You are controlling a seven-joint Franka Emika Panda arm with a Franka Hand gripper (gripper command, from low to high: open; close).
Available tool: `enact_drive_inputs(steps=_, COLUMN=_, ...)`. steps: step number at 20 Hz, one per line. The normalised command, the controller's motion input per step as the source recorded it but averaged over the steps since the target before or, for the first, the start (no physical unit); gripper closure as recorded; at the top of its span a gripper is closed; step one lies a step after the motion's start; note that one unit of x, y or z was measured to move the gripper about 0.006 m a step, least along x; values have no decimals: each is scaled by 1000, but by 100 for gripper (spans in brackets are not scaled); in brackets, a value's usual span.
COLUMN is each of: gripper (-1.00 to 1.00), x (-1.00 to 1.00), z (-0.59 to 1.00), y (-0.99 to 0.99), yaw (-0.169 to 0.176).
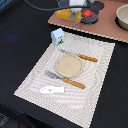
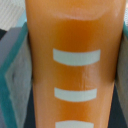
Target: Interact with the objects in diverse but meaningful ways.
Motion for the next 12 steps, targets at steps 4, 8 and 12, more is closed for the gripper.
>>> enact_drive_inputs(steps=4, gripper=100, x=-885, z=-679, y=-606, yaw=0)
enact_drive_inputs(steps=8, gripper=100, x=-926, z=-538, y=-579, yaw=-1)
enact_drive_inputs(steps=12, gripper=100, x=-956, z=-463, y=-541, yaw=-11)
